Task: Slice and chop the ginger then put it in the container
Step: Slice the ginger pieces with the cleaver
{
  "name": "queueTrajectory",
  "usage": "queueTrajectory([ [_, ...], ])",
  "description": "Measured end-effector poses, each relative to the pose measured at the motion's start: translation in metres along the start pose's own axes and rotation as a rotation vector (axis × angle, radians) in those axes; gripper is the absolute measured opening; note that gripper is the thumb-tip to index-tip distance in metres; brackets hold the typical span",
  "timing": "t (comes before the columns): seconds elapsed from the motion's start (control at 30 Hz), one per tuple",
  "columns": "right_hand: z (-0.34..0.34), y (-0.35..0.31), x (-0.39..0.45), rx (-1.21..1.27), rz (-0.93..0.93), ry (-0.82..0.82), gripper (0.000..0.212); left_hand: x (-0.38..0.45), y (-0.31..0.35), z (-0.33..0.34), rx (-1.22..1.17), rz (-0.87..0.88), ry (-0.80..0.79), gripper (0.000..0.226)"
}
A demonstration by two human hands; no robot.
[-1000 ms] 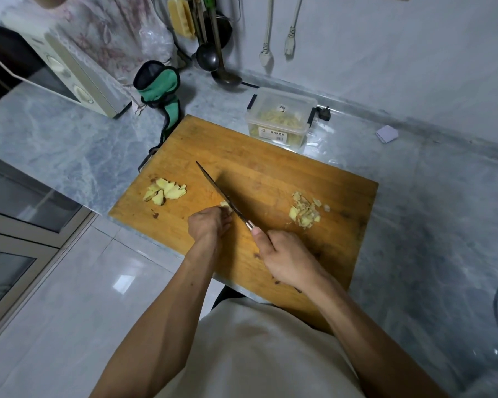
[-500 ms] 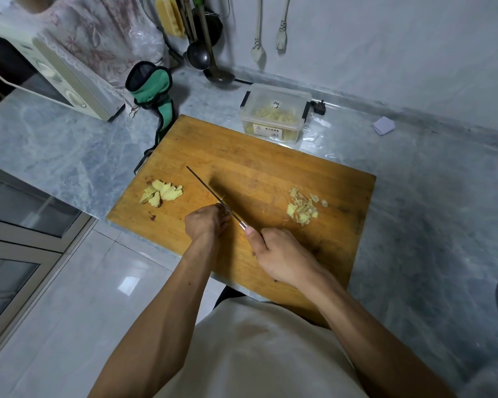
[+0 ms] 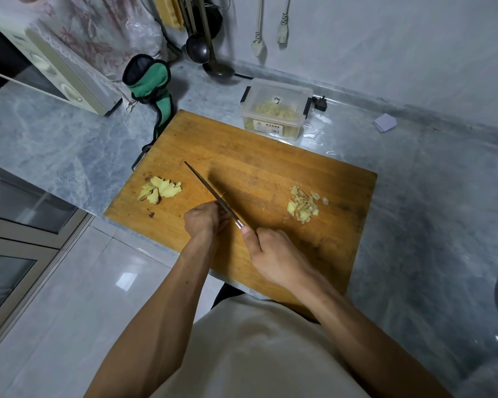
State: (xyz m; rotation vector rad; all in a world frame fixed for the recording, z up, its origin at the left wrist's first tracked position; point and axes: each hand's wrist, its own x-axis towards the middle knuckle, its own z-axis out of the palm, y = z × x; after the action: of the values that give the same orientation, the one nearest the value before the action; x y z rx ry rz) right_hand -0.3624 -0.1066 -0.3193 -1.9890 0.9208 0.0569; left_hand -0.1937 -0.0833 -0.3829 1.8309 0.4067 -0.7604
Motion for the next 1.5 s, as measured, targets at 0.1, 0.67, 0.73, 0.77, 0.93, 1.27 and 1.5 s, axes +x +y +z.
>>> queueTrajectory([
  [0.1,0.0,0.001,-0.001,-0.006,-0.014,0.009,0.054,0.002,-0.001,0.0,-0.019,-0.006,-0.018,0.02],
  [0.67,-0.01,0.006,0.007,0.282,0.159,-0.036,0.056,0.006,-0.004,0.005,0.035,0.072,-0.044,0.012],
  [0.73,-0.006,0.007,0.007,0.261,0.153,-0.035,0.062,0.009,-0.003,0.007,0.049,0.054,-0.041,0.013],
  [0.77,-0.004,0.008,0.007,0.254,0.151,-0.03,0.062,0.011,-0.002,0.008,0.049,0.04,-0.041,0.013],
  [0.93,-0.009,0.007,0.003,0.239,0.117,-0.028,0.056,0.022,-0.001,0.006,0.028,-0.048,-0.092,0.018],
  [1.27,-0.009,0.0,0.003,0.158,0.096,-0.032,0.065,0.032,-0.004,0.007,0.014,-0.11,-0.114,0.016],
  [1.5,-0.009,0.001,0.004,0.161,0.1,-0.035,0.065,0.03,-0.003,0.011,0.081,-0.074,-0.058,0.016],
])
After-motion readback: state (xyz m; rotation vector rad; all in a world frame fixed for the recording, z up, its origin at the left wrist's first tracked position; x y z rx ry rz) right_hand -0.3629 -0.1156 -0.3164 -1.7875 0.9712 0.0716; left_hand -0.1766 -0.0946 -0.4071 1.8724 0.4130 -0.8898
